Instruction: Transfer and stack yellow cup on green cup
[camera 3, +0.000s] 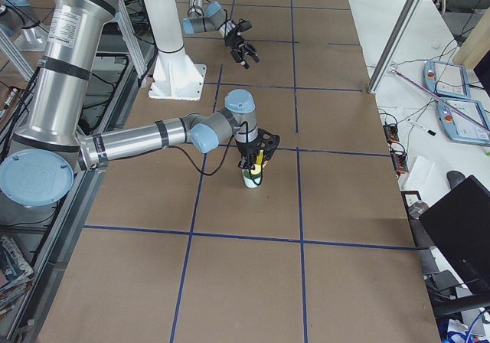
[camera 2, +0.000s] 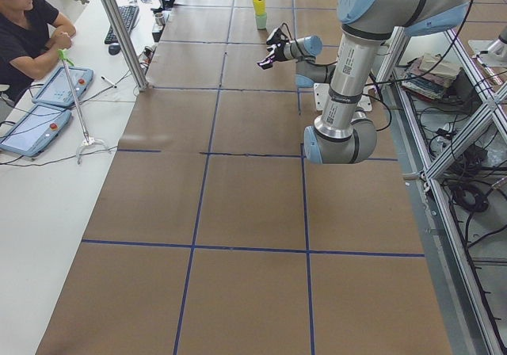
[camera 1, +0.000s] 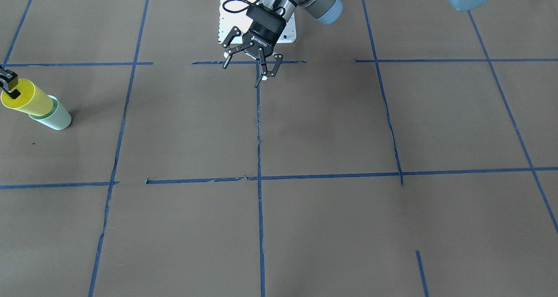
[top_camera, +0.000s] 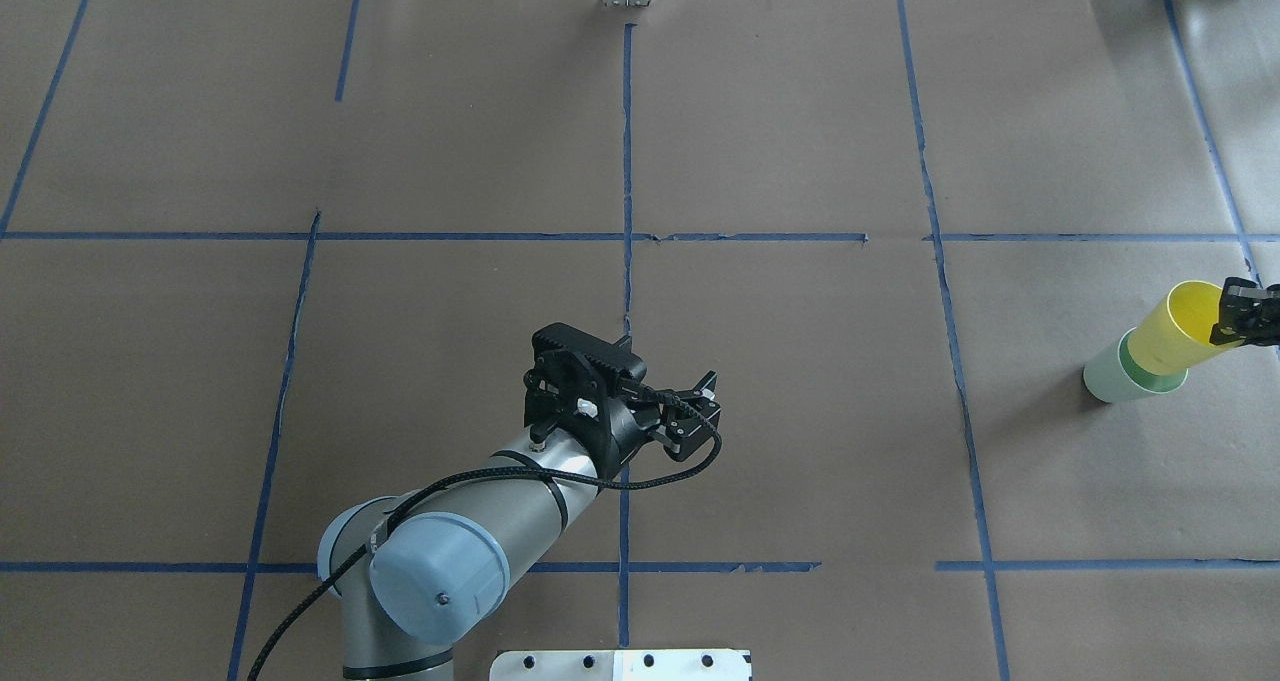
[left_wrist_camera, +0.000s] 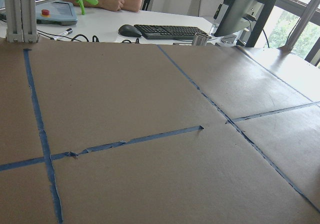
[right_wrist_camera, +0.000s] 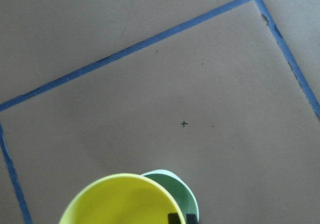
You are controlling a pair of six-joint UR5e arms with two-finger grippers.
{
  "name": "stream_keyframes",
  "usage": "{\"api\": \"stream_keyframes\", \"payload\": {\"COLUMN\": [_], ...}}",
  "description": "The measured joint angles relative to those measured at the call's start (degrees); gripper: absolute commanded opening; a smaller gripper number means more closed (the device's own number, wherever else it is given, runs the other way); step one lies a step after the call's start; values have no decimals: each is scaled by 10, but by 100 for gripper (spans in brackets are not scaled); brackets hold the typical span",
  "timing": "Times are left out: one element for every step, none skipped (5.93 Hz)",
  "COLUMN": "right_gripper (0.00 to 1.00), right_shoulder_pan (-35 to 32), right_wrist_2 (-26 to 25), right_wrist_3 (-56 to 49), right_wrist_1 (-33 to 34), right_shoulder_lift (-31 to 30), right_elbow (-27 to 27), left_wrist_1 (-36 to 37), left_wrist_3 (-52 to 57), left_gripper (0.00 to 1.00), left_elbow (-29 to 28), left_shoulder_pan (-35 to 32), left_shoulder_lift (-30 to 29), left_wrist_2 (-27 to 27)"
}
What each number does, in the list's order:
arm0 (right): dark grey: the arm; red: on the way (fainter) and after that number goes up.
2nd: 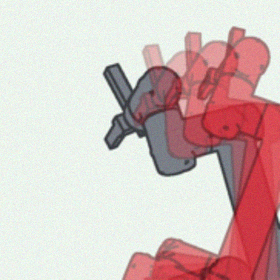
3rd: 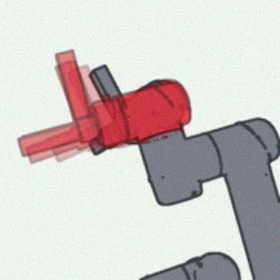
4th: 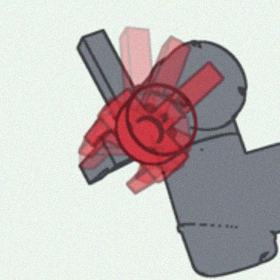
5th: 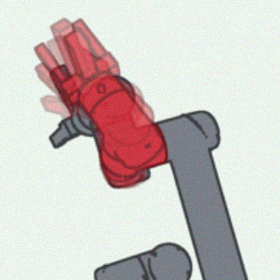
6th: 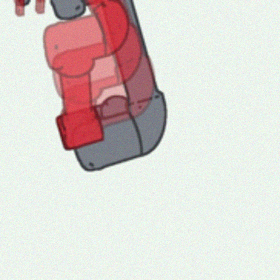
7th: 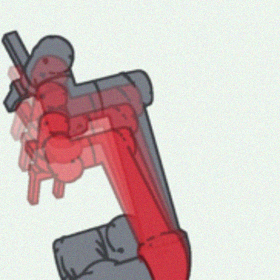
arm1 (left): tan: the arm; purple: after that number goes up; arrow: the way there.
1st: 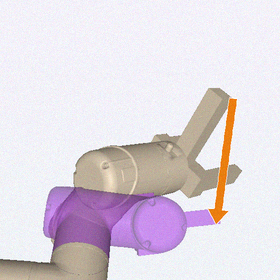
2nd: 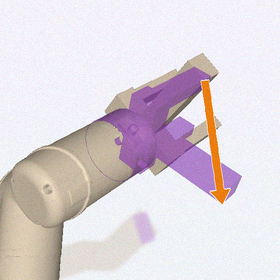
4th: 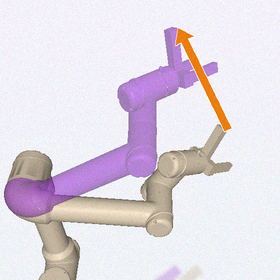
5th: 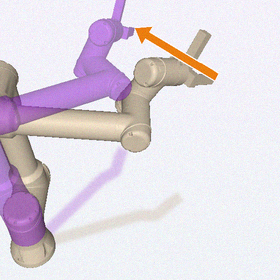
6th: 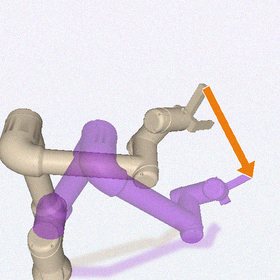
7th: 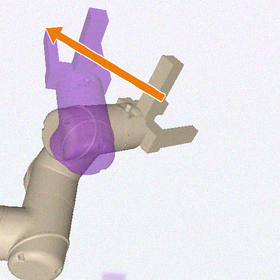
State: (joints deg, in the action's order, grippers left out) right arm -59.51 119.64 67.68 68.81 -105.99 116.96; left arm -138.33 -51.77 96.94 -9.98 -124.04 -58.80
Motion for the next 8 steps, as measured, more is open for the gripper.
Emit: {"api": "stream_keyframes", "payload": {"right_gripper": [48, 99, 100, 100, 100, 100, 100, 100], "right_shoulder_pan": [0, 0, 0, 0, -2, -11, -33, -61], "right_wrist_2": [0, 0, 0, 0, 0, 2, 10, 30], "right_wrist_3": [0, -1, -2, -5, -17, -39, -81, -130], "right_wrist_1": [0, 0, 0, 1, 1, 0, 1, 3], "right_shoulder_lift": [0, -1, -4, -7, -8, -8, -9, -9], "right_elbow": [-2, -3, -3, -3, -1, 3, 5, 2], "left_wrist_1": [0, 0, -1, -1, 0, 4, 27, 62], "left_wrist_3": [0, -1, -1, -1, -1, -4, -27, -66], "left_gripper": [100, 100, 100, 100, 100, 100, 100, 100], "left_elbow": [0, 0, 0, 0, 0, 0, 0, 4], "left_shoulder_pan": [0, 0, 0, -1, -2, -4, -16, -41], "left_shoulder_lift": [1, 1, 1, 1, 3, 6, 8, 8], "left_wrist_2": [0, 0, 0, 0, 0, -7, -40, -102]}}
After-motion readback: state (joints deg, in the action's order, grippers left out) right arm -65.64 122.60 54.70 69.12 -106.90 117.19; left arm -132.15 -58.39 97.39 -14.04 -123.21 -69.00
